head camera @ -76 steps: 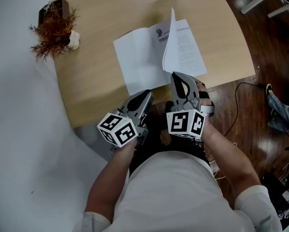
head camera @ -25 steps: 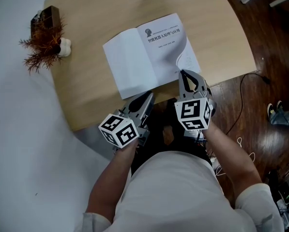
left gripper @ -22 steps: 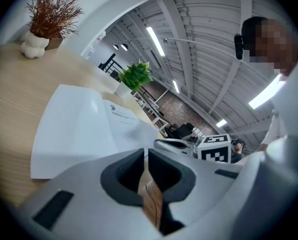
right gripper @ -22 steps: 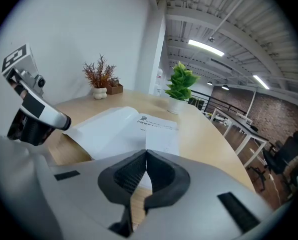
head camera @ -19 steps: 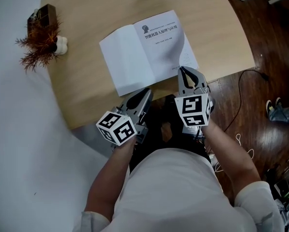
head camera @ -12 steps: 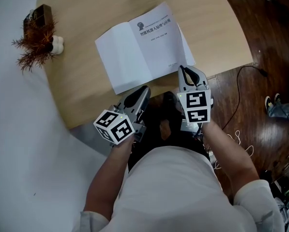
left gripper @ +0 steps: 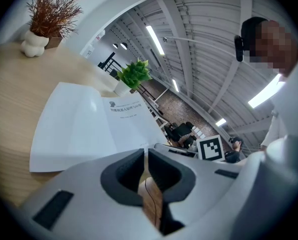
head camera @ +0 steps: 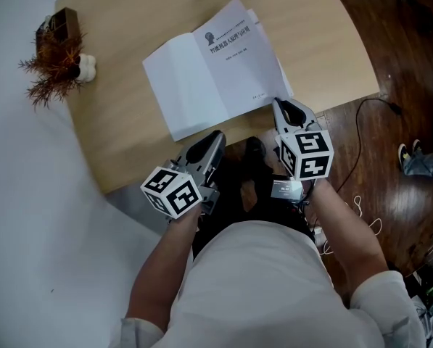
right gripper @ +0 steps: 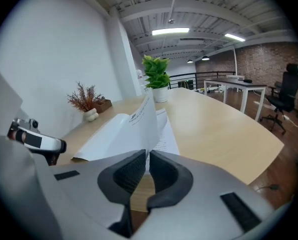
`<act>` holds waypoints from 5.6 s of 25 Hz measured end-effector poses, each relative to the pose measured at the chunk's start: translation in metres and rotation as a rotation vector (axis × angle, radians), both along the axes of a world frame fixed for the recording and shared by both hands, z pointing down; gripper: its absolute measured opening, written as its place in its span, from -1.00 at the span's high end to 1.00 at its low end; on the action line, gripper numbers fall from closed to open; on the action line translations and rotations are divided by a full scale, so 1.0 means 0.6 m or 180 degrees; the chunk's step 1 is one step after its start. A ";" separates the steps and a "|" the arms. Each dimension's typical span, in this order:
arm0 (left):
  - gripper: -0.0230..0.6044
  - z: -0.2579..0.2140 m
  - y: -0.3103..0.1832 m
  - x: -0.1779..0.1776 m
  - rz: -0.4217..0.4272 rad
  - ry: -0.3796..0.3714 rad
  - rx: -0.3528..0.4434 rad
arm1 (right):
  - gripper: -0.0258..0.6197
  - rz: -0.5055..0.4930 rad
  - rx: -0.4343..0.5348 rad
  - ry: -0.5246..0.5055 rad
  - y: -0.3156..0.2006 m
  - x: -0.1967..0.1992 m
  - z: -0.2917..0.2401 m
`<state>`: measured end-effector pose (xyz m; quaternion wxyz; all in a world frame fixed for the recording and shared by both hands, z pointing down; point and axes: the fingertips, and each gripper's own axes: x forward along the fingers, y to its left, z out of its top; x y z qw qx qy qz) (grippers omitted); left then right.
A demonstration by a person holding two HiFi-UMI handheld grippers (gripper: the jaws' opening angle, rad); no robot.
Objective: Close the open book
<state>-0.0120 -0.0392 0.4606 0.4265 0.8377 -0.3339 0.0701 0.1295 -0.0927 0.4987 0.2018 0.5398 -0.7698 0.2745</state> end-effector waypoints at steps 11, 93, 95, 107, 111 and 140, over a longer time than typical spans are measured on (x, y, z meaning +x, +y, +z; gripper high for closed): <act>0.93 -0.003 0.006 -0.005 -0.0012 0.0005 0.0009 | 0.91 0.0228 -0.0203 -0.0230 0.001 0.034 0.019; 0.93 -0.303 0.085 -0.129 -0.0117 0.0222 0.0882 | 0.91 -0.0832 0.0648 0.0230 0.088 -0.114 -0.318; 0.93 -0.312 0.087 -0.128 -0.0105 0.0232 0.0915 | 0.91 -0.0859 0.0684 0.0209 0.091 -0.119 -0.331; 0.93 -0.347 0.098 -0.135 -0.0022 0.0188 0.1113 | 0.91 -0.0887 0.0833 0.0172 0.106 -0.129 -0.378; 0.93 -0.354 0.099 -0.139 -0.0026 0.0162 0.1139 | 0.91 -0.0883 0.0839 0.0165 0.108 -0.130 -0.382; 0.93 -0.350 0.112 -0.148 -0.0023 0.0188 0.1103 | 0.92 -0.0904 0.0934 0.0257 0.121 -0.127 -0.405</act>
